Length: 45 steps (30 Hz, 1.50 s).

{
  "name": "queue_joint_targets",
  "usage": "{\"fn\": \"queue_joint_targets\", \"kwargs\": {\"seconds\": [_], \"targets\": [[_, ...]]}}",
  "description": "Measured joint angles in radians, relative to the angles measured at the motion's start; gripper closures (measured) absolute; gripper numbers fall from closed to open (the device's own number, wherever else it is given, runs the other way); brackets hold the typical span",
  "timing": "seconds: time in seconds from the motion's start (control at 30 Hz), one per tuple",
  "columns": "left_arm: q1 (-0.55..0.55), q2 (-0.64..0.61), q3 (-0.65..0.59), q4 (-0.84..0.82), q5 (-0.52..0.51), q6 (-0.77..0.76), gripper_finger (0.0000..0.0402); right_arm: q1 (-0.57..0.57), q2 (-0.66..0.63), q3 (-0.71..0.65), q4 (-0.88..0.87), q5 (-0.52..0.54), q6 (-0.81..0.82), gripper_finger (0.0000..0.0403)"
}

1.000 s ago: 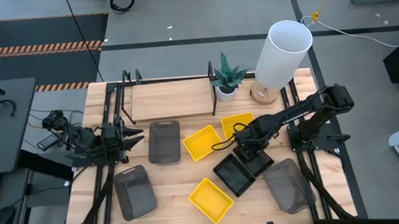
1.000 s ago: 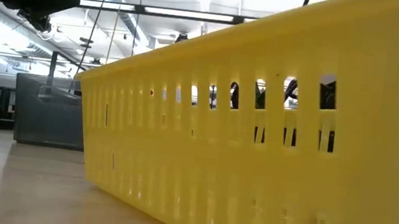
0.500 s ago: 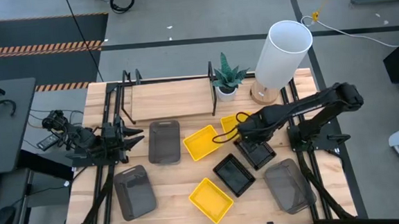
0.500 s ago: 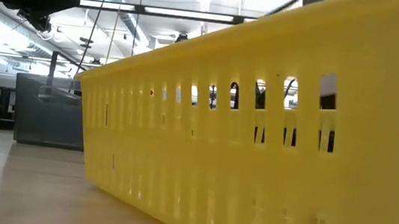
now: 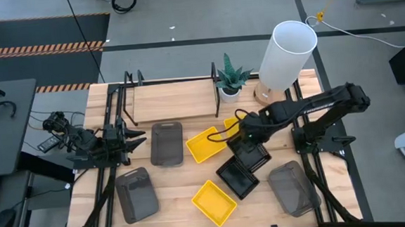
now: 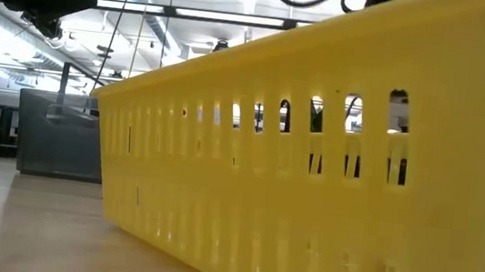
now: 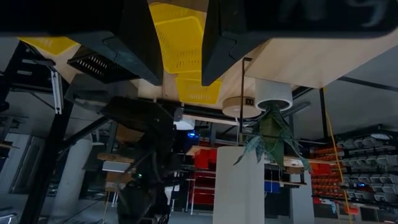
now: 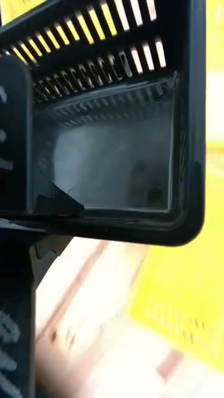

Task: Stack baskets on shelf by color
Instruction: Stack the top black basket on top of the bottom black baskets

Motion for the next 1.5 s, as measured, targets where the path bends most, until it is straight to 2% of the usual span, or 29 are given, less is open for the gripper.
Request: {"fn": "queue_joint_targets", "kwargs": {"seconds": [0.33,0.57,0.9,1.23,1.5], "targets": [[0.0,0.0,0.0,0.0,0.0,0.0,0.0285,0.092,0.141,0.0,0.16,-0.081,0.063,0.0397],[0.0,0.0,0.0,0.0,0.0,0.0,0.0285,0.148,0.213,0.001,0.264,-0.081,0.102,0.0397],[0.0,0.0,0.0,0.0,0.0,0.0,0.0285,0.178,0.308,0.066,0.213,-0.086,0.105,0.0396],[0.0,0.0,0.0,0.0,0.0,0.0,0.0285,0.178,0.312,0.066,0.142,-0.095,0.089,0.0394],[0.0,0.0,0.0,0.0,0.0,0.0,0.0285,0.178,0.312,0.066,0.149,-0.102,0.056,0.0356]]}}
